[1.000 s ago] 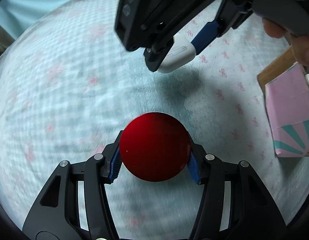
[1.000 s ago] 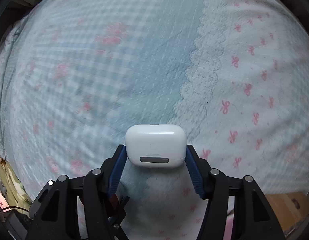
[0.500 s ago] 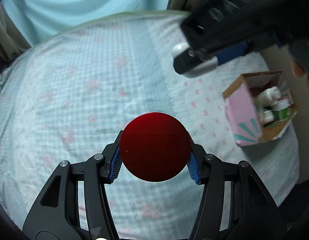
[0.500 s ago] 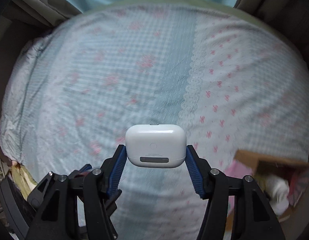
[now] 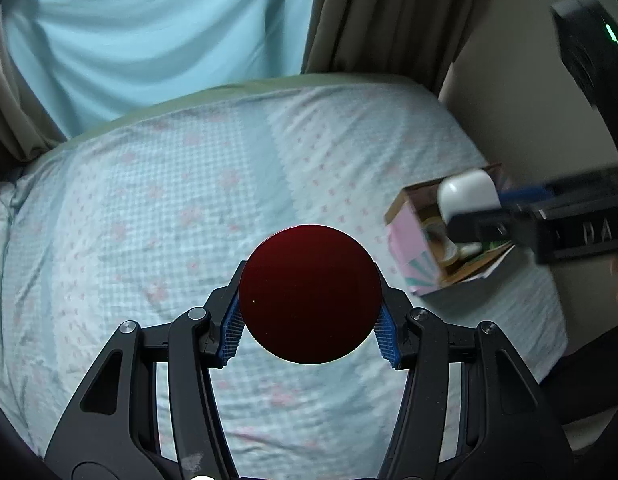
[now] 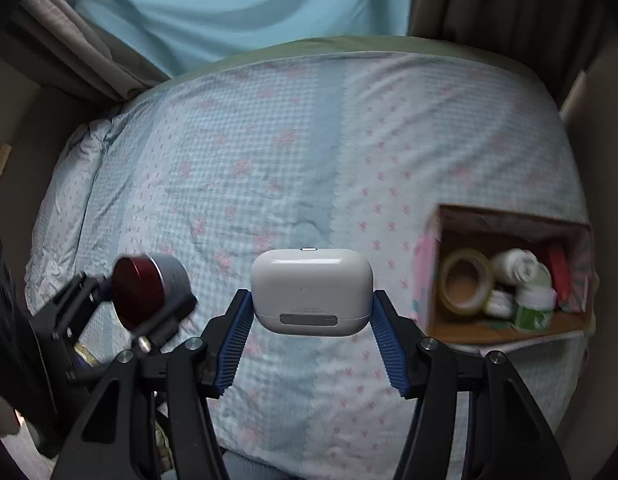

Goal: Organize rigid objects
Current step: 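Carry red container with left tool while right tool carries earbud case into the box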

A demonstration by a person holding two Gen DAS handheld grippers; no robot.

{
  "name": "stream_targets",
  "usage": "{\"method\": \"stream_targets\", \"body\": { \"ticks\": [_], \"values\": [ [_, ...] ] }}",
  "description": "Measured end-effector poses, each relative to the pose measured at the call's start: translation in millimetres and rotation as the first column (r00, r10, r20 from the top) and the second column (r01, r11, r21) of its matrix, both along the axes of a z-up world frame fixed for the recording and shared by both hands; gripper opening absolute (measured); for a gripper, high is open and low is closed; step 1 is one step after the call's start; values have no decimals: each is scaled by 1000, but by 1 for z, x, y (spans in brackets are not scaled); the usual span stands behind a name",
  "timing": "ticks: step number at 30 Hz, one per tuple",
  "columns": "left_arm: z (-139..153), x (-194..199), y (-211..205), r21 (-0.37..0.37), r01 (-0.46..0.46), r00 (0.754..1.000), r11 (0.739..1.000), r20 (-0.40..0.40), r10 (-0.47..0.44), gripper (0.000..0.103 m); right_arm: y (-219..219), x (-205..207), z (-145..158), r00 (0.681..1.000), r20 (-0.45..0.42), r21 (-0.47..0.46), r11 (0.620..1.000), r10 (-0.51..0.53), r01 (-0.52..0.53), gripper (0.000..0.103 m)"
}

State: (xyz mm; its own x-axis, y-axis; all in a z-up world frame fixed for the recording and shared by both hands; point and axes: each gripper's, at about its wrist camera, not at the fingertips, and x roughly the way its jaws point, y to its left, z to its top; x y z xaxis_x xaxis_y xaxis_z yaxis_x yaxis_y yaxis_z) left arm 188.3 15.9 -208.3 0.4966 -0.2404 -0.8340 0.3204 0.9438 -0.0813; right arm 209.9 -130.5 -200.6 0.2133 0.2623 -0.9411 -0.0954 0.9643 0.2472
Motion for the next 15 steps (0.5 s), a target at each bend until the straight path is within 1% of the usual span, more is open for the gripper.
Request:
{"method": "stream_targets", "body": {
  "ticks": [5,9,12,15],
  "values": [
    [19,-10,-32,-25,-20,1000,999,12,20,51,-50,-26,9,999,15,13,999,-32,32,55],
    [28,-16,-70,-28,-46,998,999,29,47,51,-94,-42,13,999,27,19,999,-42,41,55],
    [28,-17,-100,-45,-61,998,997,13,62,51,-129,-48,13,999,25,19,999,-42,42,55],
    [21,-16,-133,-47,-65,998,997,-13,64,51,-162,-47,10,999,22,15,999,-47,47,55]
  ]
}}
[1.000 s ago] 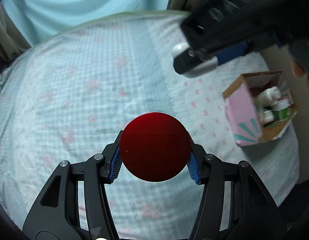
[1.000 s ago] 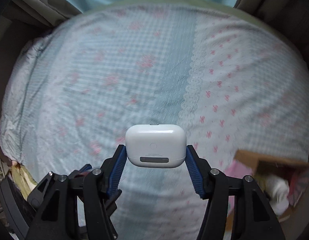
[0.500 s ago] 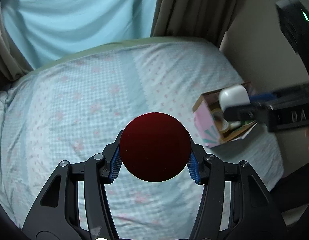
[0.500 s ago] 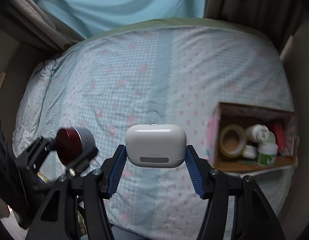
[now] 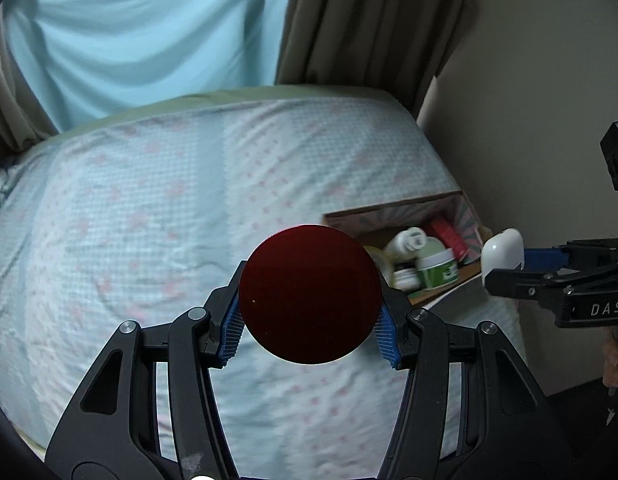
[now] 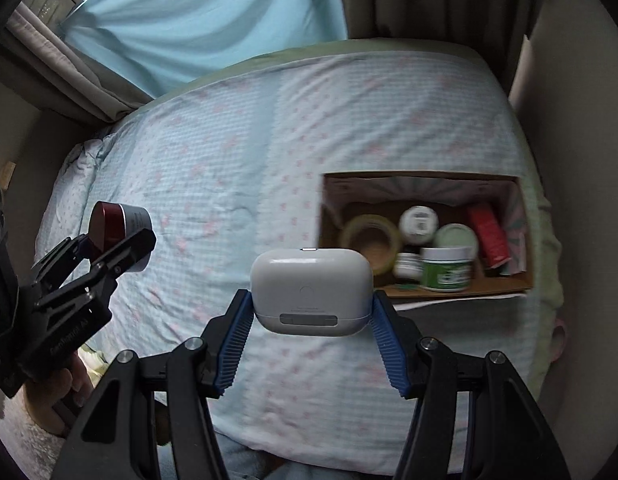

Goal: Organize rigid objects
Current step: 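Carry red container with left tool while right tool carries earbud case into the box, then open both tools to release red container and earbud case in the box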

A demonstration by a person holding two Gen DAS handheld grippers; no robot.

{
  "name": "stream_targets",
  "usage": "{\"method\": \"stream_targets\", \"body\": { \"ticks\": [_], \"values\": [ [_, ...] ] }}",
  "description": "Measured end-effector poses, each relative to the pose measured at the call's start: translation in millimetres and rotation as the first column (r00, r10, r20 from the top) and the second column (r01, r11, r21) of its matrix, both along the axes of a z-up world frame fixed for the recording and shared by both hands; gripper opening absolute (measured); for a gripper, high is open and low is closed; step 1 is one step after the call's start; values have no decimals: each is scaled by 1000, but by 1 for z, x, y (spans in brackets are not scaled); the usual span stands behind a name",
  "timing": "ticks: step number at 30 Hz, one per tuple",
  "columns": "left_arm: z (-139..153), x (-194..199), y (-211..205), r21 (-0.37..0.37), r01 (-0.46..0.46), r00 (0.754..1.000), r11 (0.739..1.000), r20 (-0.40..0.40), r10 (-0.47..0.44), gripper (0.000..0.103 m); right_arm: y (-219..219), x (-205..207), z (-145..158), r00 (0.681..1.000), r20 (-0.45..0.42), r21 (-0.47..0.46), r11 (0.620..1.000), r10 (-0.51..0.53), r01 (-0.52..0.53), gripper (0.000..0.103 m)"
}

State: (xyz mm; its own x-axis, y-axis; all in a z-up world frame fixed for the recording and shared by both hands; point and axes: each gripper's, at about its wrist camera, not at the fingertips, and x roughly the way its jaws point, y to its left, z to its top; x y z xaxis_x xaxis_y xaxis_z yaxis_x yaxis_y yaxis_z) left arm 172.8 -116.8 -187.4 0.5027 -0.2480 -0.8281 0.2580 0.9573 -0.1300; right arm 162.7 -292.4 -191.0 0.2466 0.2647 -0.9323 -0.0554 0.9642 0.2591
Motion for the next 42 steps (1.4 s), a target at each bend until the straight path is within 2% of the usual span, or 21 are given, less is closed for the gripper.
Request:
{"method": "stream_targets", "body": {
  "ticks": [4,10,15,19,24,30,33,37,41,42],
  "values": [
    [-15,3,-38,15,-9,999,1000,-40,10,51,-49,6,-10,999,-22,32,999,-34,35,55],
    [-39,14,-79,43,-8,995,999,-97,12,51,-95,20,-33,997,-64,35,999,-34,36,55],
    [-66,35,-102,70,0,989,998,-149,11,51,-124,49,-65,995,-97,41,999,-29,33,55],
    [-100,58,-118,81,-3,978,997,-207,19,51,-141,76,-105,990,-138,43,998,-29,36,55],
    [-148,89,-136,85,-10,959,996,-280,33,51,-155,103,-151,983,-182,51,998,-35,45,55],
    [-203,109,-157,122,32,939,992,-343,12,51,-164,124,-192,972,-226,75,994,-64,82,55],
    [-220,109,-161,126,36,926,991,-377,14,51,-164,130,-207,966,-251,118,988,-67,99,55],
    [-234,105,-165,155,71,920,985,-392,-5,51,-156,133,-221,964,-262,126,989,-47,82,55],
    [-239,101,-169,156,95,917,983,-398,-26,51,-153,136,-228,964,-263,139,986,-49,88,56],
    [-239,100,-170,154,94,916,984,-401,-25,54,-153,136,-227,965,-258,146,985,-50,90,56]
  ]
}}
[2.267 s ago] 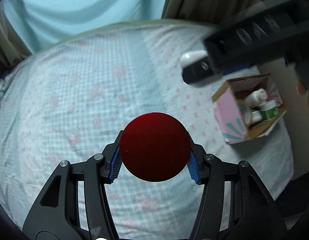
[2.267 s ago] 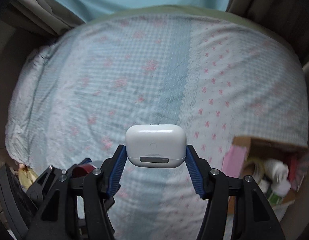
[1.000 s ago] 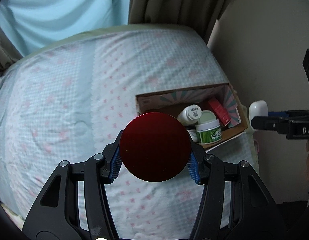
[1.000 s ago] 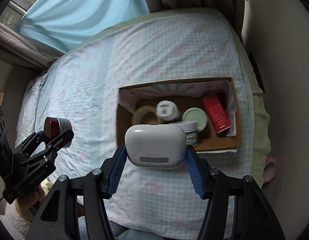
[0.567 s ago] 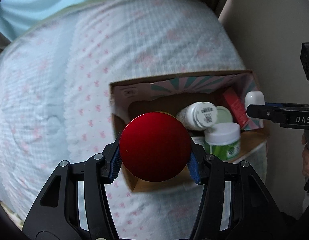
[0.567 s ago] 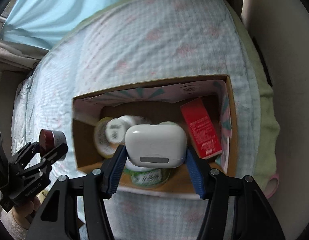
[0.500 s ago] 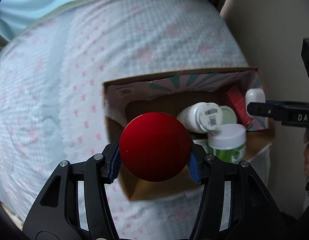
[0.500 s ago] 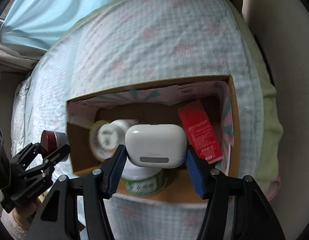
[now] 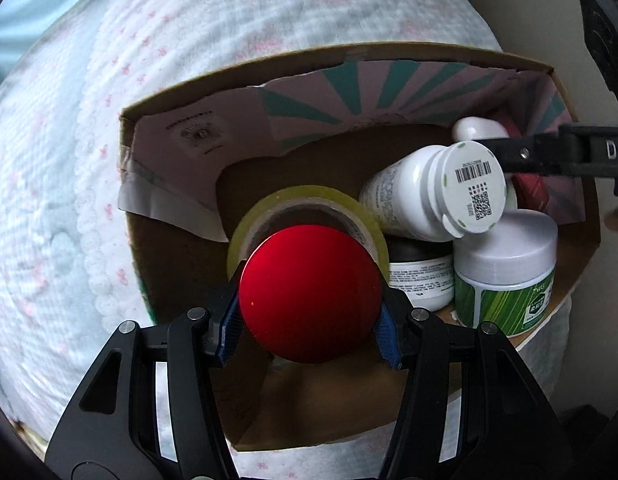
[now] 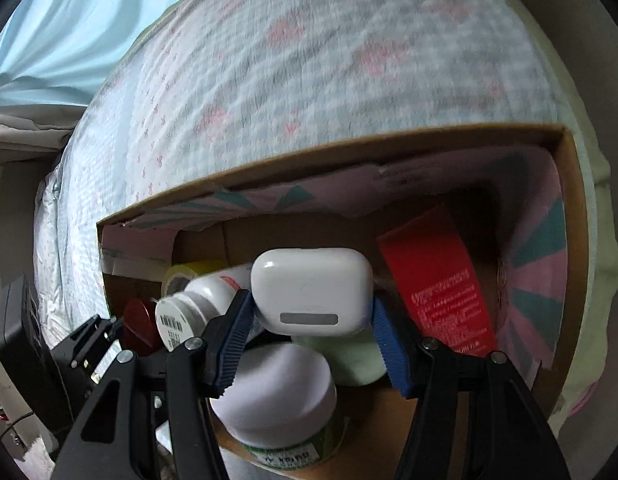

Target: Organize rigid objects

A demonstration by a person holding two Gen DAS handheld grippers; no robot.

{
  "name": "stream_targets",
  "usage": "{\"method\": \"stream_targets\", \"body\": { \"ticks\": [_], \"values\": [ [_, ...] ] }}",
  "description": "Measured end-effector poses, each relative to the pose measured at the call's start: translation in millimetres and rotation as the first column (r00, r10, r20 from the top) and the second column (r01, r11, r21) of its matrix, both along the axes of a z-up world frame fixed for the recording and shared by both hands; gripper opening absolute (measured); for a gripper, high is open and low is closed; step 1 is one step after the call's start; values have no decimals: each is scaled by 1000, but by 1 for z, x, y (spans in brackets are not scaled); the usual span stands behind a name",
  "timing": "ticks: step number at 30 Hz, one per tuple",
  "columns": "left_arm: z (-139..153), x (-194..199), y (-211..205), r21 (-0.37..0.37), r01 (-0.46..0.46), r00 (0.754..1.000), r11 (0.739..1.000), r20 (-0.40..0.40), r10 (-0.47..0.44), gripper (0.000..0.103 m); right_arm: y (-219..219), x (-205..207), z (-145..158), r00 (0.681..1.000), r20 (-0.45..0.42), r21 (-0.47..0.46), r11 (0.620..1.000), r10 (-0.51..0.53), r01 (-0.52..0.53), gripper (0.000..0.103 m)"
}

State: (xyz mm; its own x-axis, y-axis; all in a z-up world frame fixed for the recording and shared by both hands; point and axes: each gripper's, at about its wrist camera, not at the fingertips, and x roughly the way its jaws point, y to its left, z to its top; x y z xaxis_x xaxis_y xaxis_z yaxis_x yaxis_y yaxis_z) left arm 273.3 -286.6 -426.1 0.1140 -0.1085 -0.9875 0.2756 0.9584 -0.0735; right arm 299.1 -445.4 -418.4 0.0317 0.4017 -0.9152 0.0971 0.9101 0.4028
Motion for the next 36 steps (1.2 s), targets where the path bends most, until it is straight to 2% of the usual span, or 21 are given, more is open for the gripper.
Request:
{"method": "stream_targets", "body": {
  "ticks": [1,2,3,4,7,11,14,22,30,36],
  "values": [
    [2,0,0,-5,-1,1000,1000,1,1,63,0,0,0,1000,3,8,1000,-7,7,58],
    [5,-1,0,-16,-3,1000,1000,6,3,95,-2,1,1,1000,-4,10,1000,-21,21,69],
    [10,-3,1,-56,2,1000,998,14,-1,103,-4,1,2,999,-12,0,999,-39,39,88],
    [18,-5,2,-77,2,1000,997,28,0,103,-7,0,4,998,-7,1,998,-61,61,95],
    [32,-12,3,-22,6,999,1000,51,-5,103,-14,-6,14,994,19,4,994,-109,109,103],
    [45,-21,14,-29,-22,998,999,64,23,103,-21,-20,24,989,48,-71,987,-138,141,103],
    [53,-26,22,-41,-54,996,998,65,56,103,-27,-29,28,985,36,-38,985,-166,168,103],
    [84,-43,35,-54,-79,991,995,101,84,103,-18,-51,56,982,81,-47,984,-169,173,103],
    [138,-67,53,-80,-86,978,993,181,100,103,-3,-70,112,970,163,-70,979,-178,192,103],
    [196,-88,83,-109,-86,954,990,277,114,103,23,-94,171,955,259,-116,977,-143,178,103]
  ]
}}
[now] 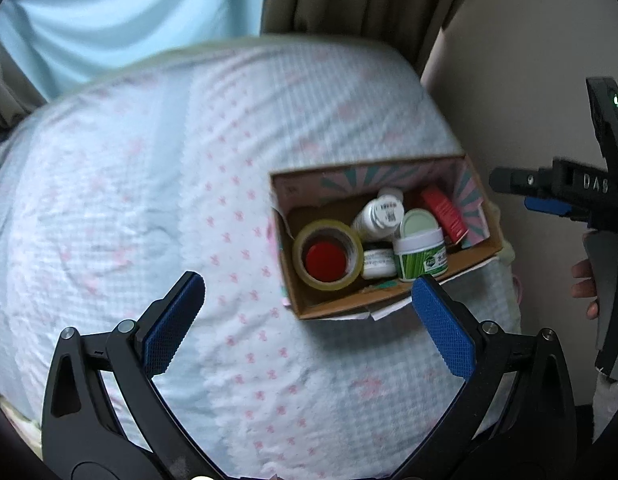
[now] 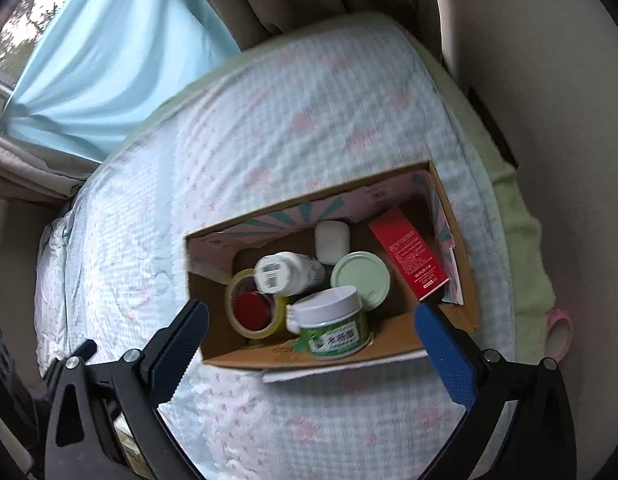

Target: Organize rigid objects

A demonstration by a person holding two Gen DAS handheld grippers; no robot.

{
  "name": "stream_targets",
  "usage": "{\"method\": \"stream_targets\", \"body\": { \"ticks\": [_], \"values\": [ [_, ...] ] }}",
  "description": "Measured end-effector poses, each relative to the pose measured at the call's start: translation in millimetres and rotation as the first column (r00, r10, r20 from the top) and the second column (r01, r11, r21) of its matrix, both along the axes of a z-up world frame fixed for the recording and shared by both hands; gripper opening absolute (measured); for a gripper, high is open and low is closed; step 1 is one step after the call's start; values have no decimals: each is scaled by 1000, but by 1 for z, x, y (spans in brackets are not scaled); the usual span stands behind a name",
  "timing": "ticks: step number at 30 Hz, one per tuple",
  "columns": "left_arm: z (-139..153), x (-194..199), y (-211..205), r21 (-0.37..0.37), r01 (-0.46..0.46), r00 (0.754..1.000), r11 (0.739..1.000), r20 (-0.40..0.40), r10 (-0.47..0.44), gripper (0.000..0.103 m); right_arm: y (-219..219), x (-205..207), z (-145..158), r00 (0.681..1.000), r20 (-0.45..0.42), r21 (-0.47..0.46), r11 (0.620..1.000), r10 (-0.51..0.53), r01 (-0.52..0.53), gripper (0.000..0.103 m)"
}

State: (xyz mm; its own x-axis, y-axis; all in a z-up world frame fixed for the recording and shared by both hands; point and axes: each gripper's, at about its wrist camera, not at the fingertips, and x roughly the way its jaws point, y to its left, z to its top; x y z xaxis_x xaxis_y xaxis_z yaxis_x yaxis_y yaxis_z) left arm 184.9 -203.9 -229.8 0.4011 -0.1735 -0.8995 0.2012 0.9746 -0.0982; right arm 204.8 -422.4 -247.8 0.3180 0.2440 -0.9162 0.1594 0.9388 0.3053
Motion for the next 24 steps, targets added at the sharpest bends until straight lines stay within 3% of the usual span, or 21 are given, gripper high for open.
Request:
{"method": "stream_targets", "body": {
  "ticks": [5,9,16,19,24],
  "values": [
    [65,-21,39,-16,-30,992,999,118,31,103,30,-25,58,994,104,-73,997,29,-22,103],
    [117,-40,72,-37,-52,974,998,217,59,103,68,-52,116,969,235,-157,987,72,-35,103],
    [204,-94,127,-80,-97,908,992,401,121,103,150,-119,213,854,482,-296,954,197,-53,103],
    [224,-120,145,-89,-113,875,990,463,142,103,168,-144,231,821,535,-298,954,200,-39,103],
    [233,-157,169,-99,-131,836,986,524,164,103,177,-174,238,809,567,-256,967,157,-8,103]
  ]
}}
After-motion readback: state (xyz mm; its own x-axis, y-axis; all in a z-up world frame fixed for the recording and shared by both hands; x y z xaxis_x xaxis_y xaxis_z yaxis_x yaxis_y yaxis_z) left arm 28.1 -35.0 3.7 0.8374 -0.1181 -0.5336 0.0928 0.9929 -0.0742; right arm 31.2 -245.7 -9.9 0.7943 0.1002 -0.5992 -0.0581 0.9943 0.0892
